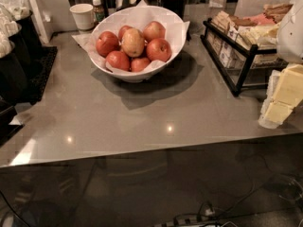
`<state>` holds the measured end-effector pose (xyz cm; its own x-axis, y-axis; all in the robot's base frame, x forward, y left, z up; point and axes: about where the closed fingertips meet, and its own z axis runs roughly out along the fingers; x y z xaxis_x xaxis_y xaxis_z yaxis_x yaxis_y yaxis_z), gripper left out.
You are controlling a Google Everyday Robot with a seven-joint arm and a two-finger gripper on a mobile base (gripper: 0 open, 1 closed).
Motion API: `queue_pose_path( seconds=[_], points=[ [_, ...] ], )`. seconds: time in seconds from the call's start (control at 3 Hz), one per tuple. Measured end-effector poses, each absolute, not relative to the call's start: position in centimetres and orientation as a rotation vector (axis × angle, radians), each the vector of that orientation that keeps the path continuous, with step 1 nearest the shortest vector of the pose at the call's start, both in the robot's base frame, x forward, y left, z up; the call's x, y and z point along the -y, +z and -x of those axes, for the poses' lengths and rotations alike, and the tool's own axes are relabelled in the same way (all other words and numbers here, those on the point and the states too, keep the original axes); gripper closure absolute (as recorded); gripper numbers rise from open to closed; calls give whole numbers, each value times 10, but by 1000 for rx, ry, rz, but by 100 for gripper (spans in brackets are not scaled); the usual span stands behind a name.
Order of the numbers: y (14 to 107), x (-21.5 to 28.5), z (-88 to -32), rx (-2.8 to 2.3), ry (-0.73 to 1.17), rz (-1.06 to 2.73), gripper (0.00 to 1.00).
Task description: Pick apple from white bowl
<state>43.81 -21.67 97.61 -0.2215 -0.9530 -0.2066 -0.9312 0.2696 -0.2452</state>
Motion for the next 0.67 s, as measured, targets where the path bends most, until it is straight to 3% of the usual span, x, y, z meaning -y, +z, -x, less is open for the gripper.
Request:
queue_pose_path(
  seconds=[0.67],
  points=[
    [983,213,-451,-2191,-94,1701,0]
  ],
)
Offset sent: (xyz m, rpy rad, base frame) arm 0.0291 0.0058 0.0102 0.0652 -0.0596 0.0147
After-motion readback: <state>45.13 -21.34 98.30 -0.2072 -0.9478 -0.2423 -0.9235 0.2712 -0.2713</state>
